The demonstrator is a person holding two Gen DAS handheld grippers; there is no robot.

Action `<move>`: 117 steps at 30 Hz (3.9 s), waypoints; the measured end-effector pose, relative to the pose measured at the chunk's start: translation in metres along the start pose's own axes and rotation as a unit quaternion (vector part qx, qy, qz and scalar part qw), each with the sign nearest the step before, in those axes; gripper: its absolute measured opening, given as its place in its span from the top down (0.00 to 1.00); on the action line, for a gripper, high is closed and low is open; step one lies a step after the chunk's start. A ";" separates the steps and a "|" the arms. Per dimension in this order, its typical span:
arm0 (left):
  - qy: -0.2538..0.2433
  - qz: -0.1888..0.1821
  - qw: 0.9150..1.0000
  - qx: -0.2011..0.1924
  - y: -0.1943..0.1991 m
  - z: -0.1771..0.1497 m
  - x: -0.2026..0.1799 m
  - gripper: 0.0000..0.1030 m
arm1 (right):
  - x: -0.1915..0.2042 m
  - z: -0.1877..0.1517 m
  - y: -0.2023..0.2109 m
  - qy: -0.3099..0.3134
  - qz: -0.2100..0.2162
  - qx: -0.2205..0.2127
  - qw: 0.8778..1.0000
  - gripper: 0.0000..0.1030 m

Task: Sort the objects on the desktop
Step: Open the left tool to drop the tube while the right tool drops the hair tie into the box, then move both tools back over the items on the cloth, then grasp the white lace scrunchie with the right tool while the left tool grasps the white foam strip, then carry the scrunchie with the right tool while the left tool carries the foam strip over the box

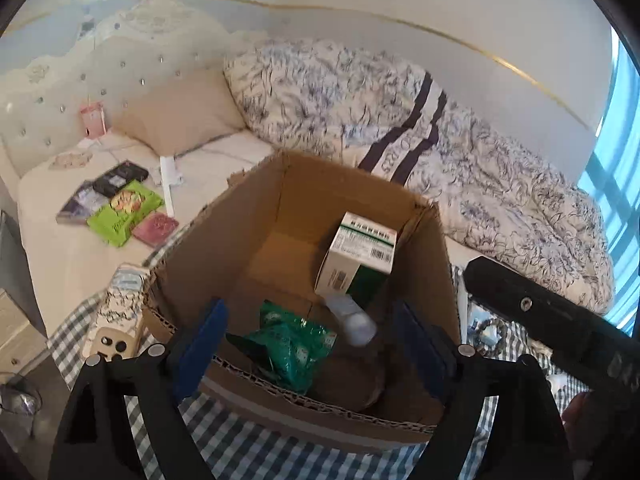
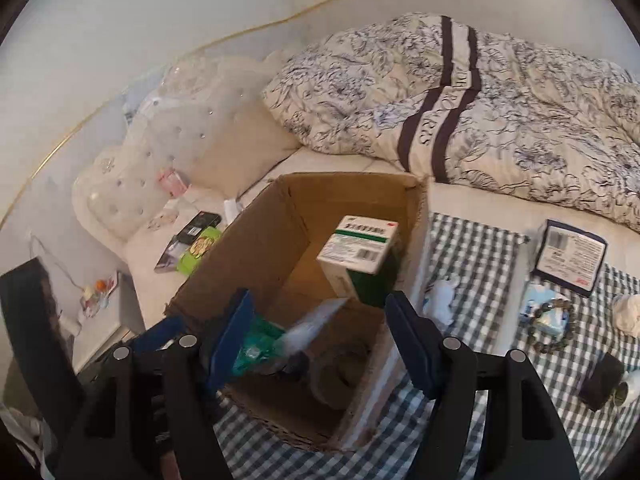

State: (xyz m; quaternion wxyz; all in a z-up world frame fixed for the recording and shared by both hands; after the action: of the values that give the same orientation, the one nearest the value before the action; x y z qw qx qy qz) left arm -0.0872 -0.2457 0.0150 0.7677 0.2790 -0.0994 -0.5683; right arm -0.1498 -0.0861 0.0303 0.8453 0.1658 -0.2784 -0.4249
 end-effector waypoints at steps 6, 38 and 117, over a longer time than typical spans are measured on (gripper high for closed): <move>0.003 0.004 1.000 0.003 0.011 -0.005 -0.007 0.11 | -0.031 0.005 0.032 -0.024 -0.017 -0.026 0.999 0.33; -0.107 -0.103 0.988 0.042 -0.012 -0.102 -0.194 0.00 | -0.258 -0.082 0.158 -0.097 -0.230 -0.025 0.968 0.34; -0.110 -0.274 0.953 0.067 0.014 -0.138 -0.221 0.91 | -0.218 -0.062 0.147 -0.014 -0.252 0.003 0.968 0.85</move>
State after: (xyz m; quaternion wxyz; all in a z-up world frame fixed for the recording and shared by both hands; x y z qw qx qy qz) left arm -0.0845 0.0059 -0.0547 0.5463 0.2818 -0.1408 -0.7761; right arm -0.1253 0.1793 -0.0147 0.7063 0.2266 -0.2408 -0.6259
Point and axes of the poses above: each gripper's, at about its wrist camera, not at the fingertips, and y roughly against the way its jaws point, x to its left, z to its top, the point moved 2 cm from there along -y, roughly the way its jaws point, and after that the axes turned 8 degrees about -x, right-handed, at the moved point
